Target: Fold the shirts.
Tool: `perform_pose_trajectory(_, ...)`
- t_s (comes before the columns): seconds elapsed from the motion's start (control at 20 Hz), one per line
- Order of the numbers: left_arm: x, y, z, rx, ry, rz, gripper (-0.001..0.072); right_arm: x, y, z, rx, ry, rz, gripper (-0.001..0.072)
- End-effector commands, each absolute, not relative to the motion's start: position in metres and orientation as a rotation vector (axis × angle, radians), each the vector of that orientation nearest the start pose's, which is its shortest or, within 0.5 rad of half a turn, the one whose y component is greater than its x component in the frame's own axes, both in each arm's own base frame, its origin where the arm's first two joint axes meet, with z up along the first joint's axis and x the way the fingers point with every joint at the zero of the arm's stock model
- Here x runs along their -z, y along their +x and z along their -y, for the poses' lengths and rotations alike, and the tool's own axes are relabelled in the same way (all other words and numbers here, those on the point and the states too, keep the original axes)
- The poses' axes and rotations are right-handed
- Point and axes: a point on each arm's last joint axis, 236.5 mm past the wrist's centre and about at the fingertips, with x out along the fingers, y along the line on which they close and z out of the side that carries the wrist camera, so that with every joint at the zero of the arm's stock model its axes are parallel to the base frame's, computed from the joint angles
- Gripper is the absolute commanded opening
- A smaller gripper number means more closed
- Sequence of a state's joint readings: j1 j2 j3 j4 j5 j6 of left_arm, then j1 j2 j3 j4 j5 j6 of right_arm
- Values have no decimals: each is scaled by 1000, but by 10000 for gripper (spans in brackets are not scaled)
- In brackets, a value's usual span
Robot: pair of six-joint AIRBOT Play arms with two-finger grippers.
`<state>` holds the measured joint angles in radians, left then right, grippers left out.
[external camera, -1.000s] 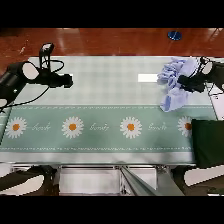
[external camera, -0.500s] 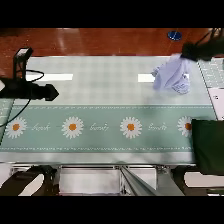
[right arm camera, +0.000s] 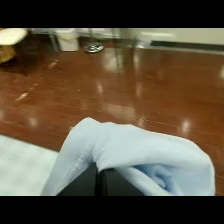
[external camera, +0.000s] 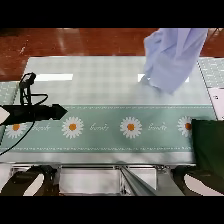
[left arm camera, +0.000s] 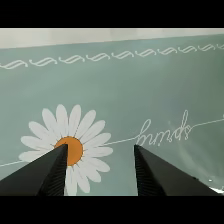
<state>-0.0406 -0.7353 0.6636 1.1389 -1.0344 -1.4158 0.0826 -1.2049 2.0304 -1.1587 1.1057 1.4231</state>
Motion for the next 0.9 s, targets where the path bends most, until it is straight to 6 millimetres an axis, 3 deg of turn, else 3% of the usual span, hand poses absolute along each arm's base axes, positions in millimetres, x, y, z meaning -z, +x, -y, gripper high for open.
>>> perform_pose_trajectory(0.0, -39, 285, 94, 320, -258, -1020, 508, -427, 354, -170, -605, -4, -314, 21)
perform_pose_trajectory(0.1, -46, 292, 84, 296, -252, -990, 508, -377, 344, -209, -701, -47, -457, 21)
perform_pose_trajectory(0.25, -51, 303, 62, 225, -297, -954, 508, -257, 333, -280, -826, -49, -744, 21)
perform_pose_trajectory(0.4, -47, 299, 52, 199, -321, -978, 508, -151, 326, -352, -878, 2, -901, 21)
perform_pose_trajectory(0.55, -46, 297, 52, 198, -320, -988, 508, -71, 329, -408, -878, 102, -1034, 22)
perform_pose_trajectory(0.6, -45, 296, 53, 201, -320, -993, 508, -51, 329, -420, -875, 152, -1078, 22)
perform_pose_trajectory(0.65, -44, 292, 55, 209, -324, -1010, 508, -36, 328, -430, -875, 218, -1128, 86)
perform_pose_trajectory(0.7, -41, 285, 60, 229, -334, -1044, 508, -28, 326, -434, -879, 260, -1170, 345)
perform_pose_trajectory(0.75, -38, 274, 68, 258, -351, -1093, 508, -29, 324, -430, -902, 248, -1207, 415)
perform_pose_trajectory(0.85, -31, 257, 75, 290, -360, -1171, 508, -51, 332, -391, -899, 159, -1245, 415)
